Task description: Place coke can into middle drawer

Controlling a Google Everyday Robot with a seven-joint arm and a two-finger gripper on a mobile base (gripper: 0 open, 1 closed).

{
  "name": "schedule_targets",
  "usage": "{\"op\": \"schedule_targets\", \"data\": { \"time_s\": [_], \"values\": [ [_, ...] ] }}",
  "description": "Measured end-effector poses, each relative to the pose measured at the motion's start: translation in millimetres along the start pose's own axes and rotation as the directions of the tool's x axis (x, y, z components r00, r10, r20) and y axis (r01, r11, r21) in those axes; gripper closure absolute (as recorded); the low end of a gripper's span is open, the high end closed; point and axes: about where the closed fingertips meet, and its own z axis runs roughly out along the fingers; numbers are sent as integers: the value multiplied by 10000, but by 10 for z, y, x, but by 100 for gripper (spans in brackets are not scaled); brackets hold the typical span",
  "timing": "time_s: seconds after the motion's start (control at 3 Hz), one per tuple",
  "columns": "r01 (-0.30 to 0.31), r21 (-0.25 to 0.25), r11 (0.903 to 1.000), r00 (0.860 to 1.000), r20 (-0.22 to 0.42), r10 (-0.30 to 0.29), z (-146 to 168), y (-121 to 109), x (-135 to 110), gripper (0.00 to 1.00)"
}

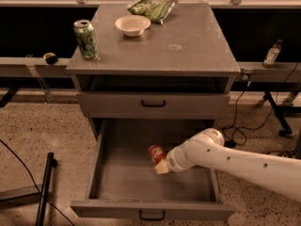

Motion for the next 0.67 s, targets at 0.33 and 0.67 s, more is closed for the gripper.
{"op": "schedule_targets", "data": {
  "time_s": [0.33,0.67],
  "values": [
    [519,-303,9982,9986,-40,-520,279,52,-322,100],
    [1052,-587,9927,9944,-74,-1058,575,121,-686,100]
  ]
}}
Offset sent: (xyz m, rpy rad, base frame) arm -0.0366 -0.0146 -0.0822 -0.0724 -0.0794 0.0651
